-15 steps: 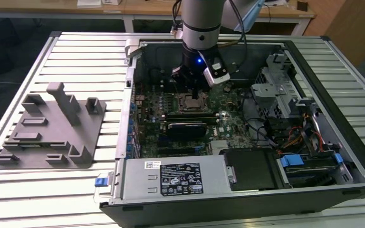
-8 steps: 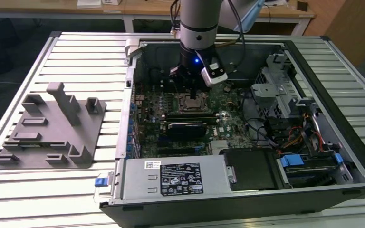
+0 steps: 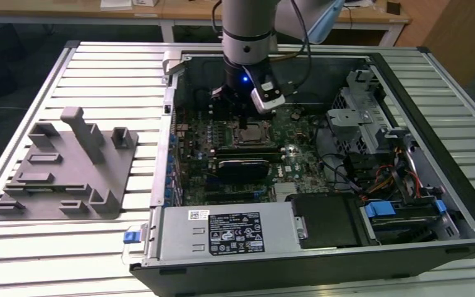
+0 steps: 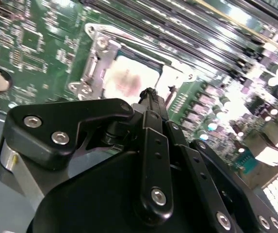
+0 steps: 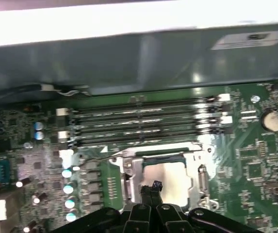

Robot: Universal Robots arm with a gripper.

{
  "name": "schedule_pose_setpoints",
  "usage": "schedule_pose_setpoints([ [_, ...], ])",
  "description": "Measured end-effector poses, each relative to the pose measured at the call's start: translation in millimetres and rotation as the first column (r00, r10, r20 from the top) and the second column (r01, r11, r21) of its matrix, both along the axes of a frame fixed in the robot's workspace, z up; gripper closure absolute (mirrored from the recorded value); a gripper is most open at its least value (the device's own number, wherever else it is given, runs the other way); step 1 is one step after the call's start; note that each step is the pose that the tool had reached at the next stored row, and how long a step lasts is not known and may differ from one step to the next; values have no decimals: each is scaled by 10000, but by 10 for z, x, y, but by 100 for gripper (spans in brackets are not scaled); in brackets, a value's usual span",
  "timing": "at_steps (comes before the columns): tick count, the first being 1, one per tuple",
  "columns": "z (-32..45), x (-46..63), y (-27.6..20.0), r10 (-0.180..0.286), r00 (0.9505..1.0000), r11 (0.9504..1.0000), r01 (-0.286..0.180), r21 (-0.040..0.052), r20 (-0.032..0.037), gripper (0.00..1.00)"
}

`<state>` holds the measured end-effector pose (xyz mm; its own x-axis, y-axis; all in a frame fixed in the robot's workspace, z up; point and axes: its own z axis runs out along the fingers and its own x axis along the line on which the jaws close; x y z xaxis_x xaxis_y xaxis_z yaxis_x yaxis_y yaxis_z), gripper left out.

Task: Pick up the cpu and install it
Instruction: 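Install the first cpu locking lever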

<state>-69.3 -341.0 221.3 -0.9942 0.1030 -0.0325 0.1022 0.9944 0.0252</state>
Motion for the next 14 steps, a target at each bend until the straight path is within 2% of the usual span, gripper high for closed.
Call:
schedule_pose_setpoints([
  [7, 0, -193, 0, -2, 10000, 10000, 2, 3, 45, 89],
  [14, 6, -237, -1, -1, 10000, 10000, 1, 2, 51, 89],
])
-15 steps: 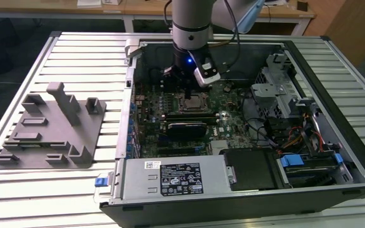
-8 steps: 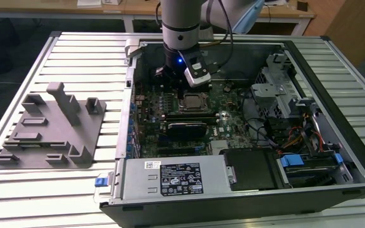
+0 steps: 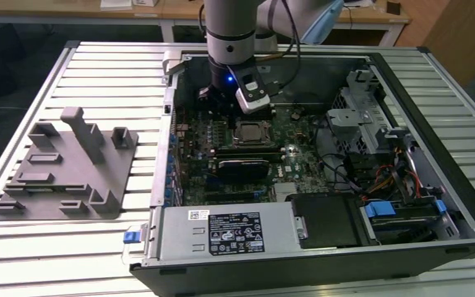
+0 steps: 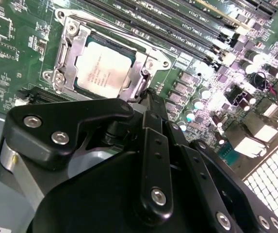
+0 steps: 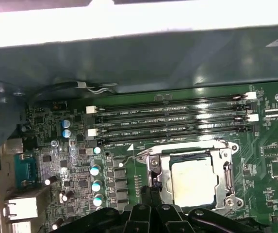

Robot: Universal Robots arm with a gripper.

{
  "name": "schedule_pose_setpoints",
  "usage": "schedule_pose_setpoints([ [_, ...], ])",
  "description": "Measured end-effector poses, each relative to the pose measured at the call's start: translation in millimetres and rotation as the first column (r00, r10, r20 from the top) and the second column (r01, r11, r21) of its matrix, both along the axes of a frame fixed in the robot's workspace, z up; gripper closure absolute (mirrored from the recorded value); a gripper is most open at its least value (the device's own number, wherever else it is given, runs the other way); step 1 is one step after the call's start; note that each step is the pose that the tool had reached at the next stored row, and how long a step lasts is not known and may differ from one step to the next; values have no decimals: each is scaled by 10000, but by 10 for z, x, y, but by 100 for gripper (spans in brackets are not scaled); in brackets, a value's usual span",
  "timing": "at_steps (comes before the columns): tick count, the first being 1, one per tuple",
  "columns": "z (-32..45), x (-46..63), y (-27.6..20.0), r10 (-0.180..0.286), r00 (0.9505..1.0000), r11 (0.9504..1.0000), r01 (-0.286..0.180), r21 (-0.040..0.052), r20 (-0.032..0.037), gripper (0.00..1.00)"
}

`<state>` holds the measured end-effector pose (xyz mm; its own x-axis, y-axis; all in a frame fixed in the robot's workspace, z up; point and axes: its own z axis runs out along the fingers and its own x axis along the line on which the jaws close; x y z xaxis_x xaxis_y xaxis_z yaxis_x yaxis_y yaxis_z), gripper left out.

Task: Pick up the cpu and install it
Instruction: 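Install the first cpu locking lever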

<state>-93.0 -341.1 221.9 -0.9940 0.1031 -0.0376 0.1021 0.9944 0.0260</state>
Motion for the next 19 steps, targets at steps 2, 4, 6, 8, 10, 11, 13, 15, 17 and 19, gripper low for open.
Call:
schedule_pose_setpoints([
  [2, 16, 0, 0, -1, 10000, 10000, 1, 1, 1, 89],
  [4, 43, 0, 0, -2, 10000, 10000, 2, 1, 1, 89],
  [6, 79, 1, 1, -3, 10000, 10000, 3, 3, 2, 89],
  [8, 122, 1, 1, -2, 10000, 10000, 2, 2, 1, 89],
  [10, 168, 1, 2, -1, 10000, 10000, 1, 3, 2, 89],
  [11, 192, 1, 2, -2, 10000, 10000, 2, 2, 1, 89],
  [13, 239, 1, 2, -2, 10000, 10000, 2, 3, 2, 89],
  [15, 272, 1, 2, -2, 10000, 10000, 2, 1, 0, 89],
  [17, 277, 1, 2, -3, 10000, 10000, 3, 3, 2, 89],
  [19, 277, 1, 3, -2, 10000, 10000, 2, 5, 4, 89],
])
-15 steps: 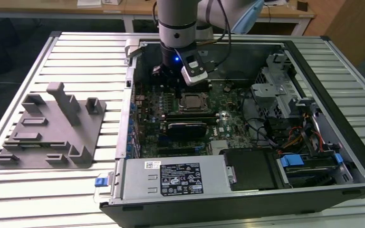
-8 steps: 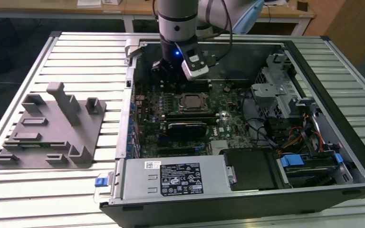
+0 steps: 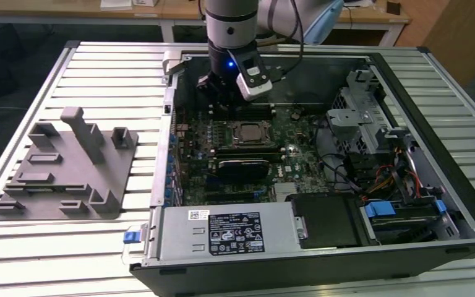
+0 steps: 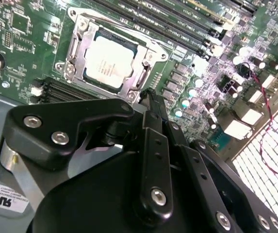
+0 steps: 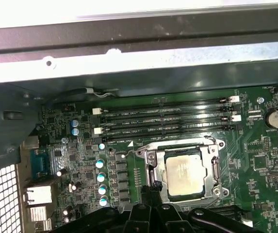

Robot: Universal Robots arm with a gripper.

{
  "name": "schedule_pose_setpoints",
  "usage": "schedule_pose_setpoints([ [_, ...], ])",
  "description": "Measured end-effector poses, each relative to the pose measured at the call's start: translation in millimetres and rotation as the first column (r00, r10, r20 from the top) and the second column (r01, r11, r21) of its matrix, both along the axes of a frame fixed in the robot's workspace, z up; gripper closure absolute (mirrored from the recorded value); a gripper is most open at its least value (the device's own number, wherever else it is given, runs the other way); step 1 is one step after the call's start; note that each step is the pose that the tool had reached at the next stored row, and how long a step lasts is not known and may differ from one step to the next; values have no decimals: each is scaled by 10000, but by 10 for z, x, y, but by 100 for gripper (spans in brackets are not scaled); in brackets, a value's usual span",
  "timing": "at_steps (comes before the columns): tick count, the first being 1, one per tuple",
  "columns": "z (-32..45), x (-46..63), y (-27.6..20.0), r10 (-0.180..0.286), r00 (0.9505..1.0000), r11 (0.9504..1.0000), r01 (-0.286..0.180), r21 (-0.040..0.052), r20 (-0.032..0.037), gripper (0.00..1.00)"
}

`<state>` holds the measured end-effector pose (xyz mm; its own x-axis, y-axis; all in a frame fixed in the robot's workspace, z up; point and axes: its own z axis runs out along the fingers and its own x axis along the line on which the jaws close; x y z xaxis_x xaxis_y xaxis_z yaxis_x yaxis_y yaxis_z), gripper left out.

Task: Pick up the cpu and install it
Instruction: 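Install the first cpu locking lever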

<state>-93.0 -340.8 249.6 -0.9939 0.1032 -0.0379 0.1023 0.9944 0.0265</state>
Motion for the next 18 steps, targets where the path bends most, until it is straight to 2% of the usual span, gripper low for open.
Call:
schedule_pose_setpoints([
  [3, 1, -34, -1, 0, 10000, 10000, 0, -5, -3, 89],
  [12, -4, -241, -1, -1, 10000, 10000, 1, 18, 6, 89],
  [13, -5, -249, -1, 3, 10000, 10000, -3, 80, 6, 89],
  [15, -7, -259, 0, 15, 10000, 9995, -16, 306, 7, 89],
  [18, -8, -265, 0, 38, 10000, 9964, -39, 843, 7, 89],
])
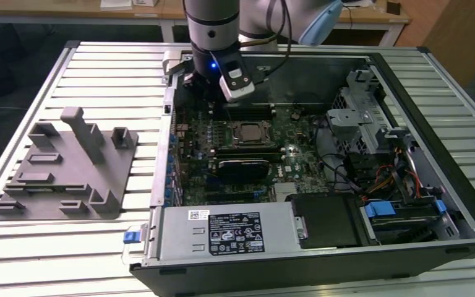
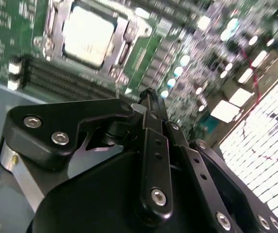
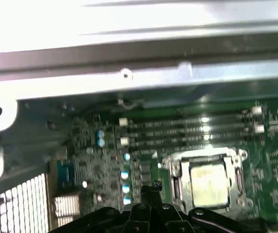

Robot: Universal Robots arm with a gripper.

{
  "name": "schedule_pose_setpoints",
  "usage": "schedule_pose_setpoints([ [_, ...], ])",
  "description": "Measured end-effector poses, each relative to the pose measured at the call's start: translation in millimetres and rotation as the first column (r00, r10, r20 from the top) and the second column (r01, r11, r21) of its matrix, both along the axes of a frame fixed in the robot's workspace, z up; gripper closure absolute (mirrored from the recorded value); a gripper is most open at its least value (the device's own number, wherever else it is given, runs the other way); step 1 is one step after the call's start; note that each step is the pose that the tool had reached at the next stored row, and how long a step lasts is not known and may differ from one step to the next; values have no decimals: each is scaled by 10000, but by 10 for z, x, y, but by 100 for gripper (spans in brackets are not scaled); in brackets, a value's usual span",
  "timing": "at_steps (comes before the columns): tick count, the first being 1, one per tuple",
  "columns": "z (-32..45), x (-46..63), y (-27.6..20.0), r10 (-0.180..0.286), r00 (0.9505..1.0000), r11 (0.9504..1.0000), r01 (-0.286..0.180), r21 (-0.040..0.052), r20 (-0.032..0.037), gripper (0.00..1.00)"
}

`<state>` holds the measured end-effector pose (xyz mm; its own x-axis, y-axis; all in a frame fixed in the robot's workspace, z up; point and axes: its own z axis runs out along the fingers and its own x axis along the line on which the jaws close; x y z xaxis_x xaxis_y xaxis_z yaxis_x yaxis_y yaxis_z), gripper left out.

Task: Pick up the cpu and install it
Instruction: 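Install the first cpu locking lever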

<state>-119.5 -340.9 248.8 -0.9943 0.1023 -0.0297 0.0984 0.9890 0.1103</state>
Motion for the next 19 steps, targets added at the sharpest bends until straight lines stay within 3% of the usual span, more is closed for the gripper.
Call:
schedule_pose_setpoints([
  [1, -1, -2, 0, 8, 10000, 9999, -8, 166, 2, 89],
  [2, -1, -7, 0, 15, 10000, 9996, -15, 276, 2, 89],
  [5, -6, -27, 0, 64, 10000, 9989, -64, 464, 3, 89],
  [13, -11, -34, 0, 294, 9996, 9927, -295, 1173, 20, 89],
  [16, -10, -35, 1, 293, 9996, 9917, -294, 1254, 22, 89],
  [19, -11, -34, 0, 294, 9996, 9916, -295, 1261, 23, 89],
])
